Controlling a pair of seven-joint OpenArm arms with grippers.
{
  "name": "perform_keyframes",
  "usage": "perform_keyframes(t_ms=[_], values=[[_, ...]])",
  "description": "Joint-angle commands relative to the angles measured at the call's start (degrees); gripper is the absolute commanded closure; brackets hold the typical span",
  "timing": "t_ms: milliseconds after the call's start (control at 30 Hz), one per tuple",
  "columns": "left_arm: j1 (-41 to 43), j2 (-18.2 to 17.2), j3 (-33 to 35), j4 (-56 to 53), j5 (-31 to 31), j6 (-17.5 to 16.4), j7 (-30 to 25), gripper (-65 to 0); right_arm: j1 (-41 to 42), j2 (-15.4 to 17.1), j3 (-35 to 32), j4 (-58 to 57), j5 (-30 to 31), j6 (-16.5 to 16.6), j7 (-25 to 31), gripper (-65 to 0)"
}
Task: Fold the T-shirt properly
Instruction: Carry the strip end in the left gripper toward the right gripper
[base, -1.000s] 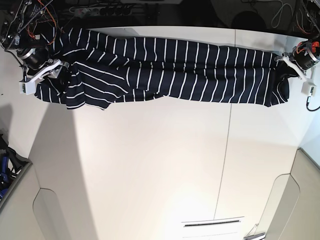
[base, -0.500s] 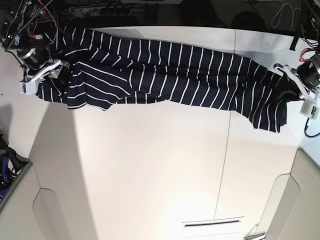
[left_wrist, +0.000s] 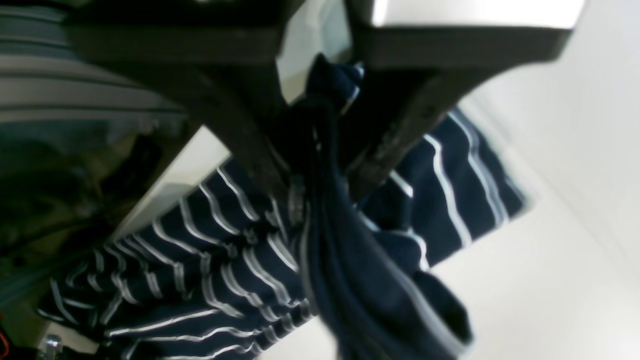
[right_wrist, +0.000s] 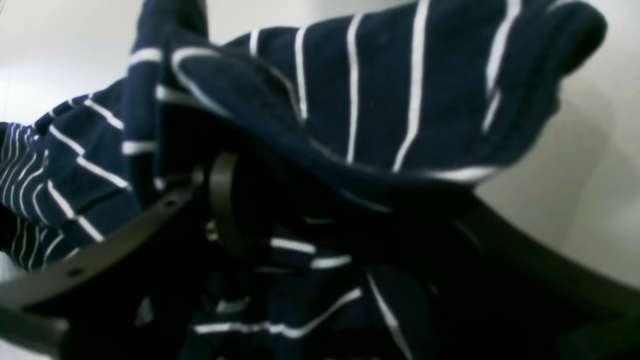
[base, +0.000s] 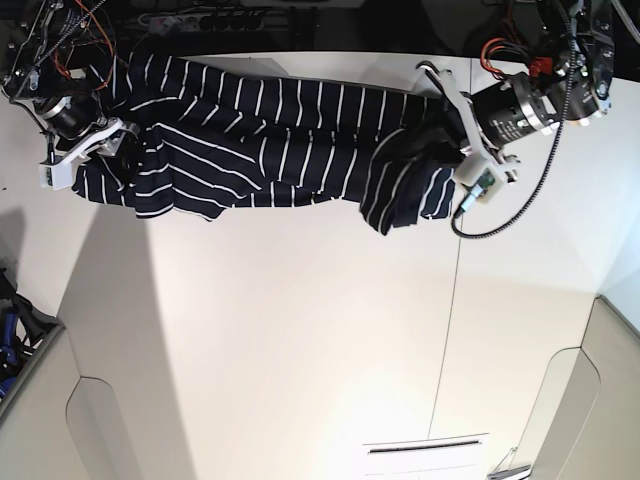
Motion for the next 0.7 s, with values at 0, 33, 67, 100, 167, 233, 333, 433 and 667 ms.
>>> perform_keyframes(t_ms=[0,33,67,100,167,233,333,433,667], values=[[-0.3,0.3,1.7,0.7,1.0,0.5,-3.0,0.0,-0.2,0.6,0.1,0.6,0.3,0.0,-1.0,-38.2],[-0.3,1.0,3.5,0.4,3.4,1.2,-4.7,0.0,-0.2,0.6,0.1,0.6,0.8,0.0,-1.1,-38.2],[-0.3,1.6,5.1,-0.2,5.7,1.2,-6.2,0.0,-0.2,0.6,0.1,0.6,1.0,0.0,-1.3,-38.2],[-0.3,2.3,6.5,-1.0,8.0,1.2,-7.5,0.0,-0.2,0.6,0.1,0.6,1.1,0.0,-1.3,-38.2],[-0.3,3.5,8.7,-3.2,11.6,1.2,-10.0,-4.2,-0.2,0.6,0.1,0.6,1.1,0.0,-1.4,-38.2],[-0.9,4.4,10.0,-6.3,12.6,1.2,-11.6,-18.0,-0.2,0.6,0.1,0.6,1.1,0.0,-1.6,-38.2],[-2.4,5.9,11.5,-10.7,12.5,1.2,-11.4,-35.4,-0.2,0.6,0.1,0.6,1.1,0.0,-2.2,-38.2],[-3.4,6.8,12.7,-12.9,11.8,1.2,-11.2,-37.5,-0.2,0.7,0.1,0.6,1.6,0.0,-3.5,-38.2],[-3.8,7.6,13.0,-12.9,0.4,-0.9,-6.4,-37.5,-0.2,0.8,0.1,0.6,1.9,0.2,-4.4,-38.2]])
